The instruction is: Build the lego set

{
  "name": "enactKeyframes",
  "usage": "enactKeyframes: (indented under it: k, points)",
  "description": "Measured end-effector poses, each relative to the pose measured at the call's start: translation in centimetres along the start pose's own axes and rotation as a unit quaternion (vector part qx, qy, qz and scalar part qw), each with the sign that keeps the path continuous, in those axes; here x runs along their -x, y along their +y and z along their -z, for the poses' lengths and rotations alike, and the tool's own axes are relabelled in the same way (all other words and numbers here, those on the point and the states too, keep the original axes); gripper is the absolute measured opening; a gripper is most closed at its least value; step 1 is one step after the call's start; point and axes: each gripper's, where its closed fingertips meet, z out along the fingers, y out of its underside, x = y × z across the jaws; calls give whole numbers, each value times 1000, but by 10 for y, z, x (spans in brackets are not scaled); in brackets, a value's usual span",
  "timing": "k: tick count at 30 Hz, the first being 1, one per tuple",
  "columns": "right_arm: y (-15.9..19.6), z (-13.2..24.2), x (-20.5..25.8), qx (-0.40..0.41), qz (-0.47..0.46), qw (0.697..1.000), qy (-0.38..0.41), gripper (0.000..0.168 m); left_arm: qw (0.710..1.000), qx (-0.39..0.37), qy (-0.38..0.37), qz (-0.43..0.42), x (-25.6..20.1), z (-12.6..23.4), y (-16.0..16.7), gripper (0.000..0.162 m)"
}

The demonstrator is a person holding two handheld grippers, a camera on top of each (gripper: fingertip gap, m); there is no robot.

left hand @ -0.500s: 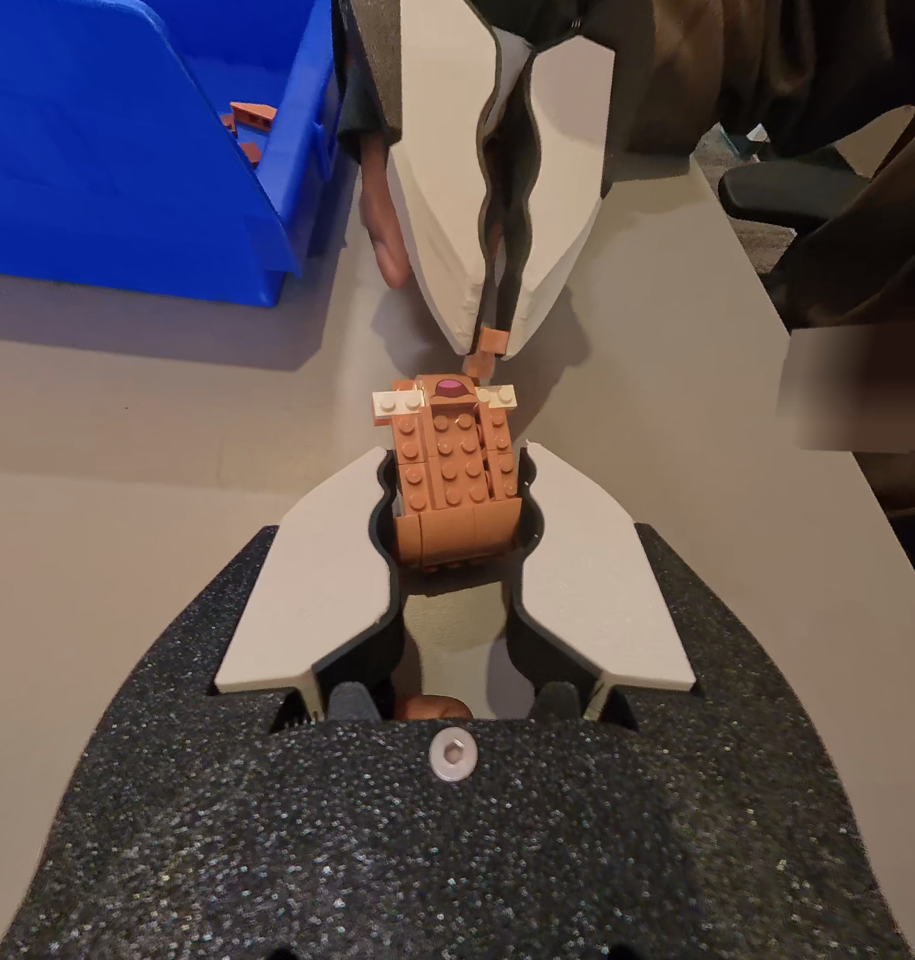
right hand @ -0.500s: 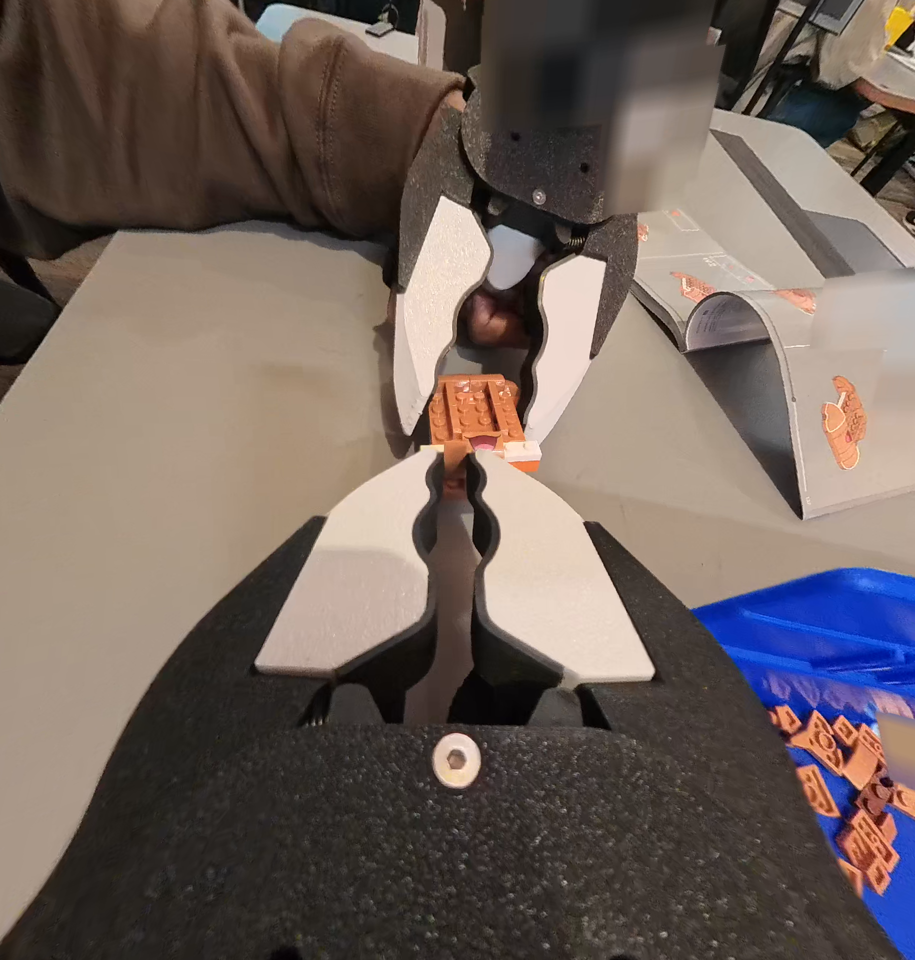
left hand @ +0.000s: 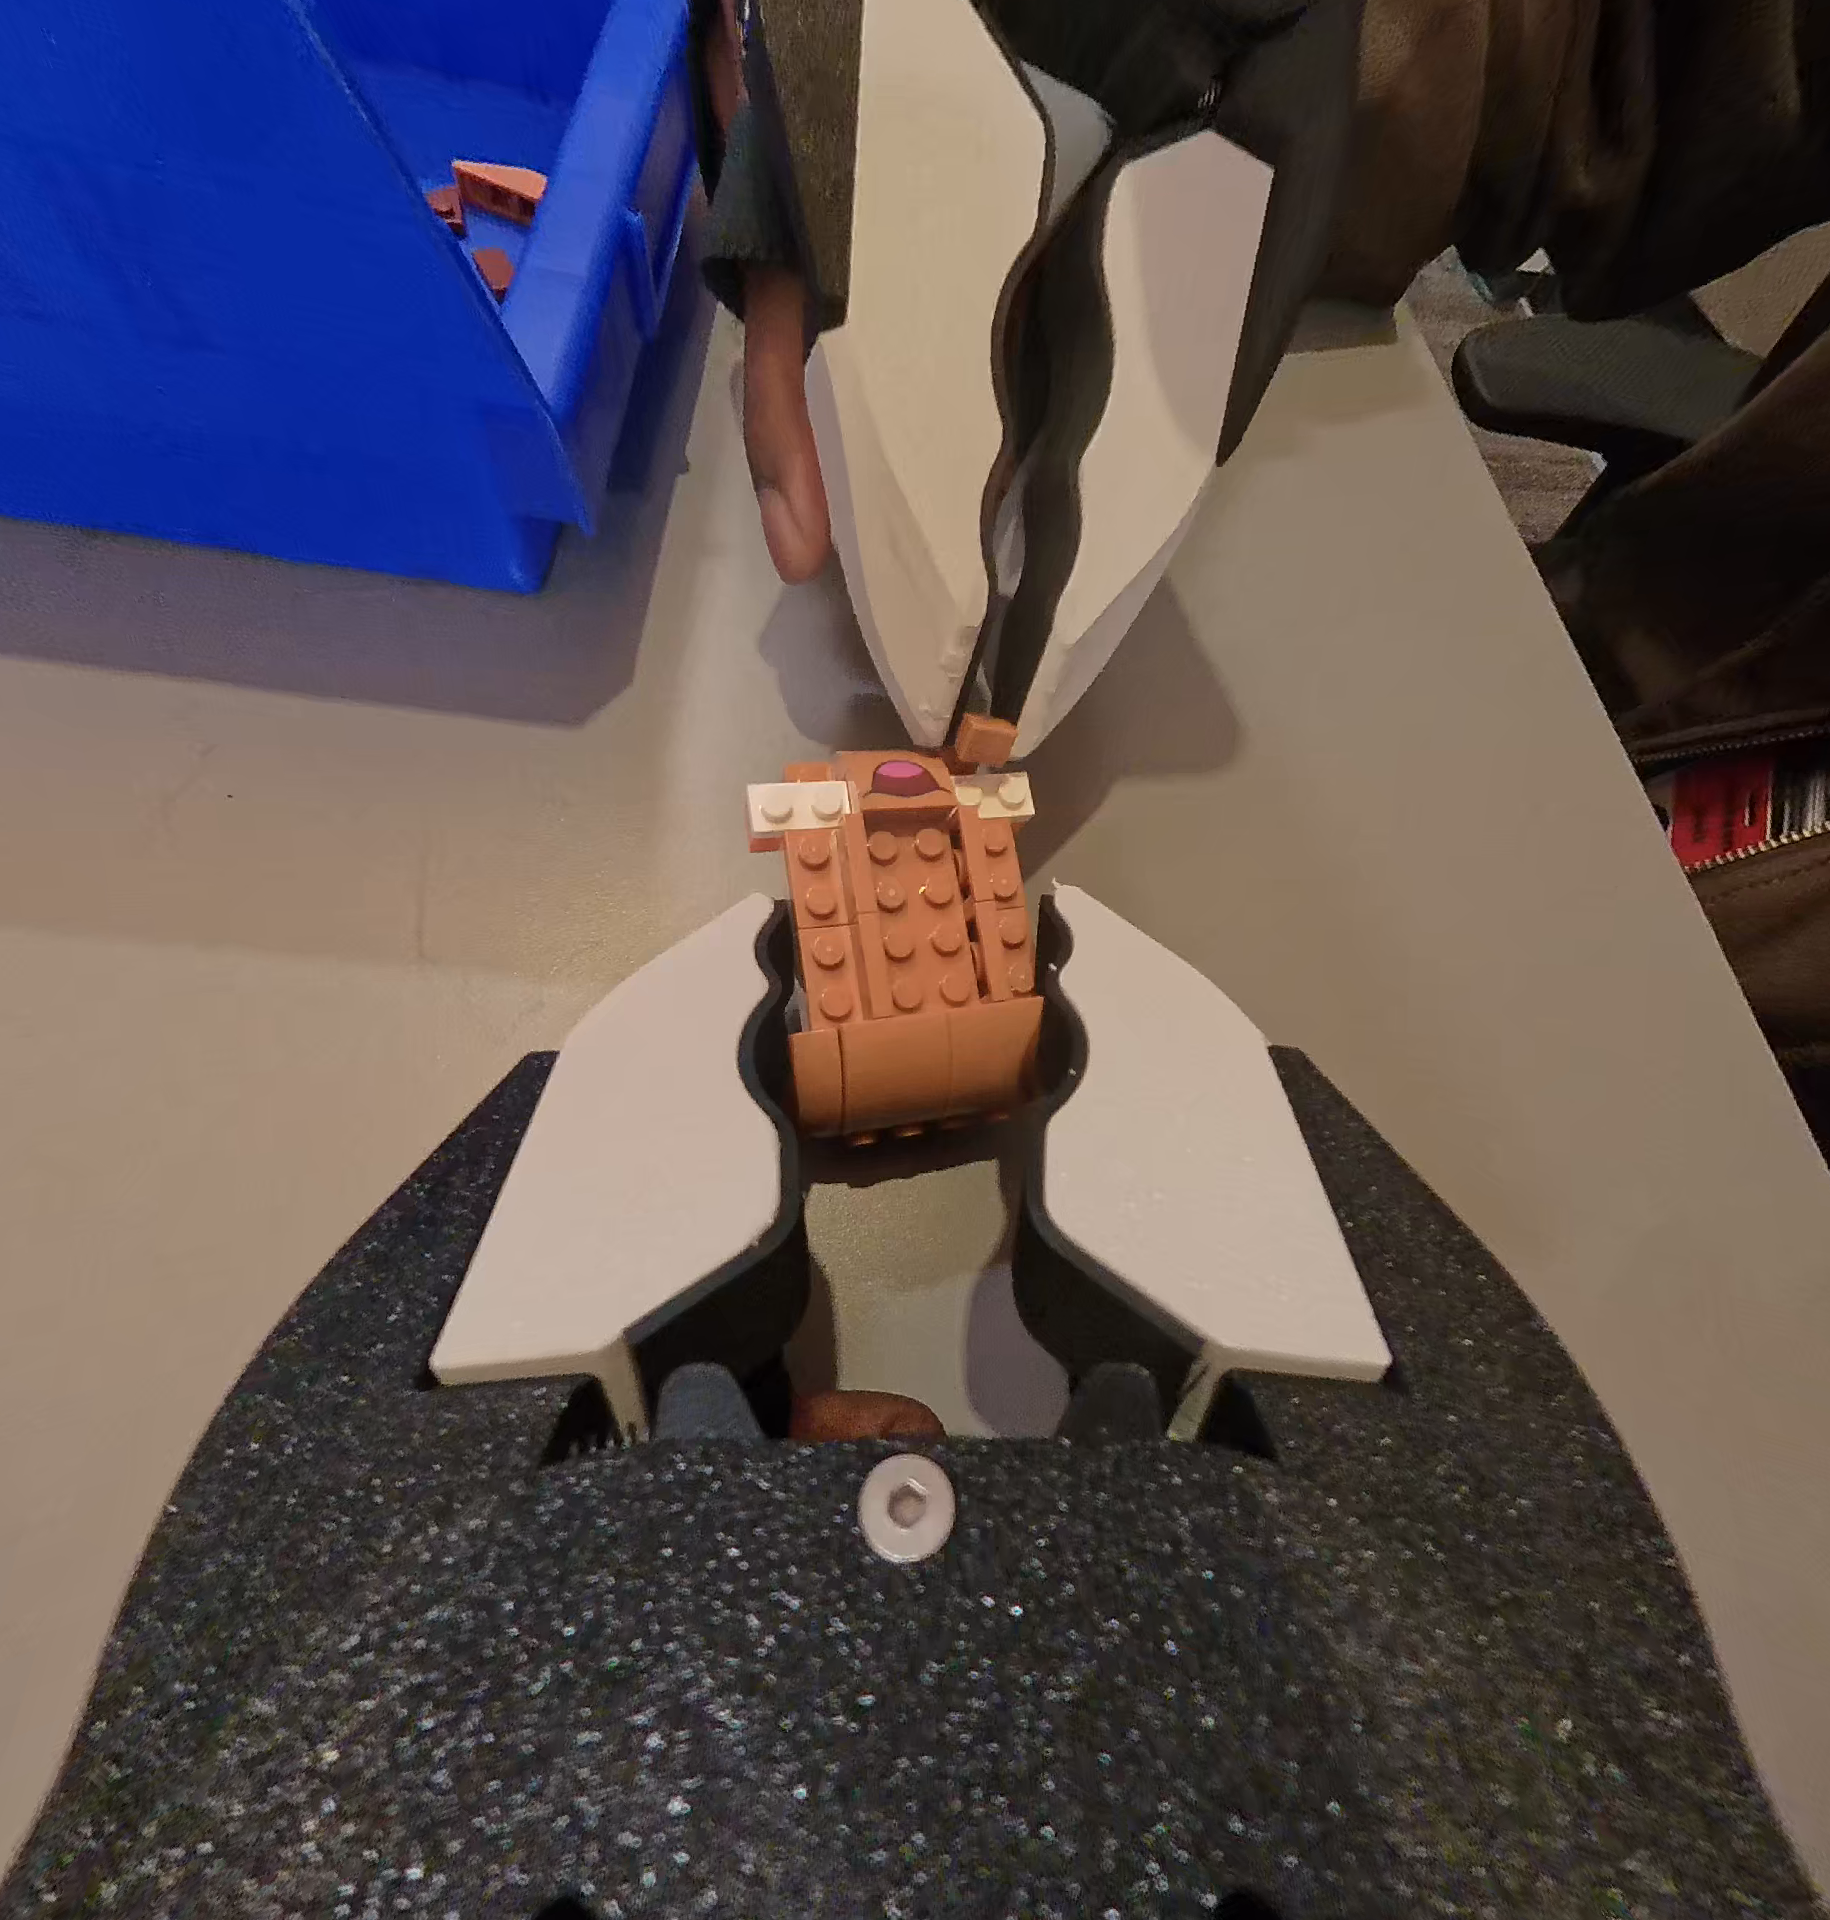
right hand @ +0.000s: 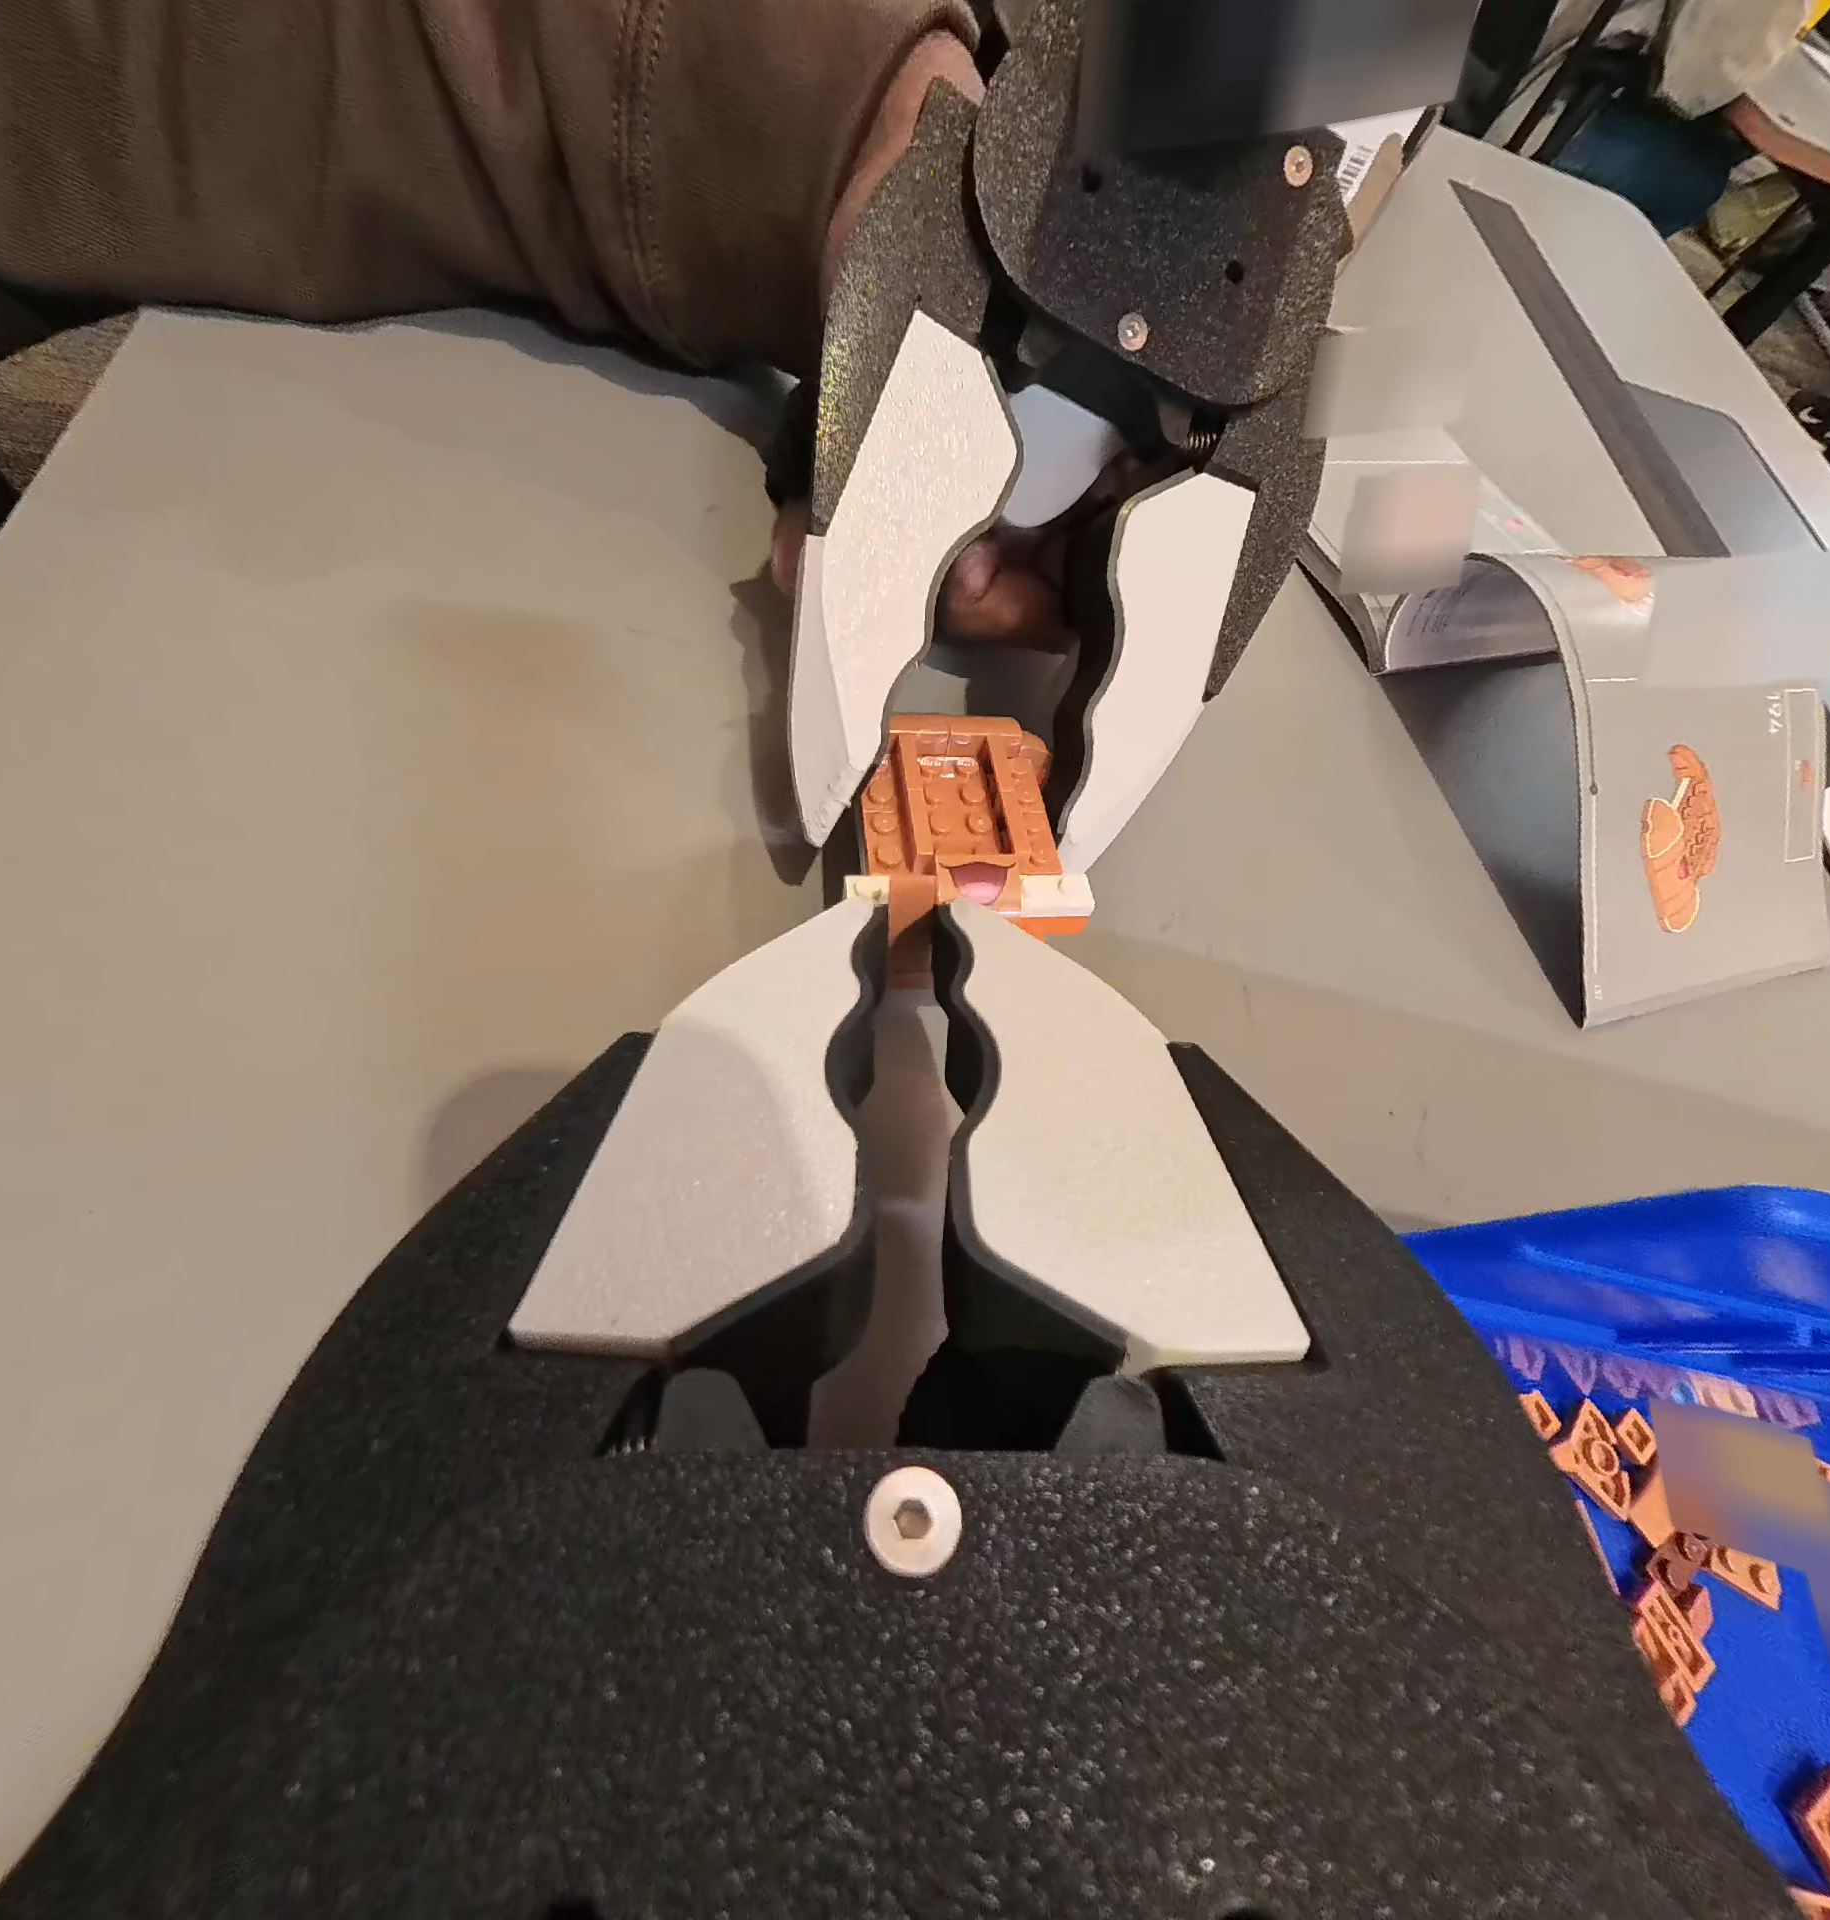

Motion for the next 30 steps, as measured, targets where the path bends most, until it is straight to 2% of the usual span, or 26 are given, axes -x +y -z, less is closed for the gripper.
enactKeyframes:
  k: [30]
  points:
    - [-8,1,-5,-30,19,999,30,11,999,-19,13,24,0,3,-4,45]
